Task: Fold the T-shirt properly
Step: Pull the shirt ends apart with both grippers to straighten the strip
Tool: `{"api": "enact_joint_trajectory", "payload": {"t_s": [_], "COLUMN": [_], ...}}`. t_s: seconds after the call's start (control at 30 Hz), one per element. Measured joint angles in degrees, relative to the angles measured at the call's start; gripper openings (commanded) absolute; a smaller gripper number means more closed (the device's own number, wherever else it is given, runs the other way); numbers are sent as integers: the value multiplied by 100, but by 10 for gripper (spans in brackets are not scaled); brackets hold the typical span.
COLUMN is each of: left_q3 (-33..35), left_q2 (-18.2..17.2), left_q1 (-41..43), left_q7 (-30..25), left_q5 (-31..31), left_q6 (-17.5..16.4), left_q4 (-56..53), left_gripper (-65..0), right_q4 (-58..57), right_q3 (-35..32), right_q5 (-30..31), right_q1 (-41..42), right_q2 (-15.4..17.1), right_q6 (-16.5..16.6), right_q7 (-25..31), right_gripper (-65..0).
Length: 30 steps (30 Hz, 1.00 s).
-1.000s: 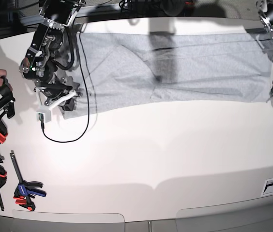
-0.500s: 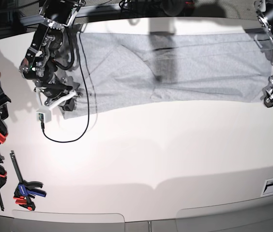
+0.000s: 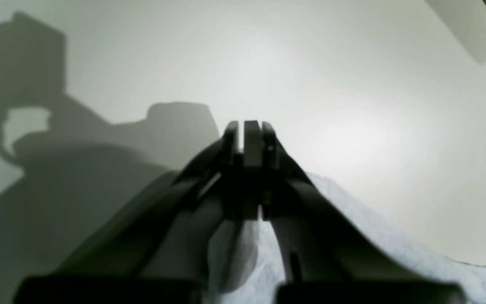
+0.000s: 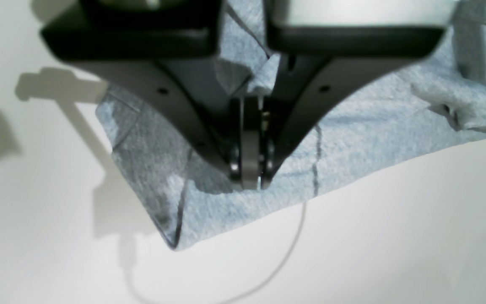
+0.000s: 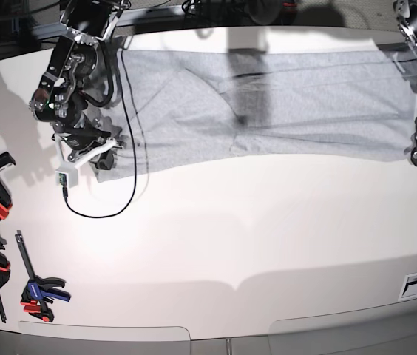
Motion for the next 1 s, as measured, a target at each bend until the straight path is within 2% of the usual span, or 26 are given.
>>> {"api": "enact_joint_trajectory", "payload": {"t_s": [0.03, 0.13, 0.3, 0.43, 0.6, 0.67, 0.77, 1.0], "left_q3": [0, 0, 0, 0, 0, 2, 2, 7], "left_q2": [-35, -155, -232, -382, -763, -920, -1108, -1261], "left_q1": [0, -2, -13, 0, 157, 374, 763, 1451], "left_q7": [103, 820, 2479, 3294, 3451, 3698, 4258, 4221], "left_q5": [-101, -970, -2540, -3086, -3318, -3609, -4367, -4402], "left_q6": [-125, -505, -507, -527, -529, -529, -529, -546], "left_q4": [0, 0, 4, 4, 7, 9, 11, 13], "left_gripper": [-650, -650, -650, -650, -650, -650, -650, -650], "right_q4": [0, 0, 0, 0, 0, 0, 0, 0], "right_q3": [0, 0, 0, 0, 0, 0, 2, 7], "right_q5": [2, 2, 0, -4, -13, -31, -26, -26], "right_q1": [0, 0, 0, 0, 0, -4, -7, 0], "right_q2": [0, -2, -4, -2, -4, -4, -7, -20], "right_q6": [0, 0, 0, 0, 0, 0, 0, 2], "right_q7": [0, 0, -2, -28, -39, -42, -48, -44], "right_gripper": [-650, -650, -650, -650, -650, -650, -650, -650]}}
